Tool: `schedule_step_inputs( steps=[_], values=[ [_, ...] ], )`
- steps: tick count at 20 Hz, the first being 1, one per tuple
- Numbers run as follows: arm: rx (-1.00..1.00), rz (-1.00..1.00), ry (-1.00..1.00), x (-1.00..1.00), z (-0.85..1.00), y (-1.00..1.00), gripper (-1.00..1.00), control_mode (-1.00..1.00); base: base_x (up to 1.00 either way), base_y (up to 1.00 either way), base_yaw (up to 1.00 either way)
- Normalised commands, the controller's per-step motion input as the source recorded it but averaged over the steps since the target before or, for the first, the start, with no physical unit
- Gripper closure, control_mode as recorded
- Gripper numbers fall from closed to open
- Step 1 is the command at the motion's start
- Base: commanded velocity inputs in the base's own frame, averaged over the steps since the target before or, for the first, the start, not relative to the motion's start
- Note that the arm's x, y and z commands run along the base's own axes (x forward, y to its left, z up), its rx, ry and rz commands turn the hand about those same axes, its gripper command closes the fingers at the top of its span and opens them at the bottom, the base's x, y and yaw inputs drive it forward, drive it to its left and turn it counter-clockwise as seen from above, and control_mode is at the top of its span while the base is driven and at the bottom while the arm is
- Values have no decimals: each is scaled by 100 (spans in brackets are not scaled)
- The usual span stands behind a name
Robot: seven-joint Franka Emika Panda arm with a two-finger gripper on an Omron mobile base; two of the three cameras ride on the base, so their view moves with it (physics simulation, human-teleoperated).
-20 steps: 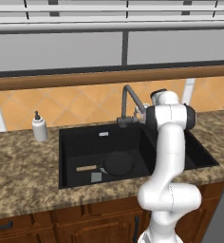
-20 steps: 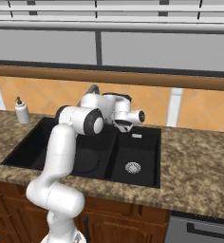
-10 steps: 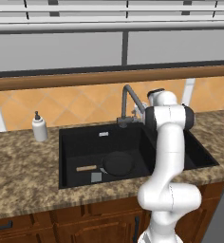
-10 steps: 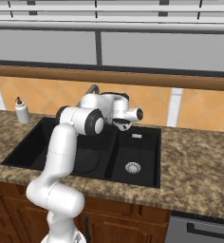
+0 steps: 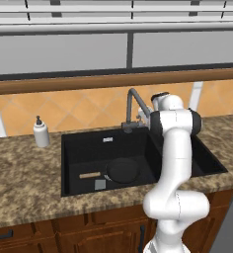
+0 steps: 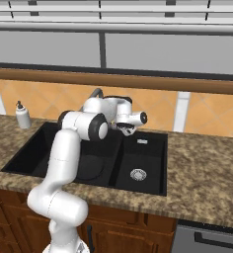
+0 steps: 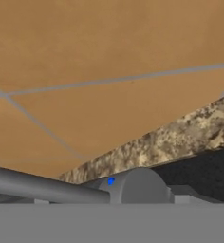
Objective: Pick the pan and sponge and place them into the sink. Then turn on the water.
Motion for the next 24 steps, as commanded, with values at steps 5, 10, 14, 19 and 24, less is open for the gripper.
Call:
schedule_step_inputs(
  steps=[5,10,14,19,24],
  values=[
    [0,0,0,0,-3,0,100,-100,0,0,0],
    [7,-10,1,4,-8,1,100,-100,0,0,0],
    [12,-21,10,14,-14,0,100,-100,0,0,0],
    [16,-16,23,29,-28,-1,100,-100,0,0,0],
    [24,-3,32,37,-47,-16,100,-100,0,0,0]
  ],
)
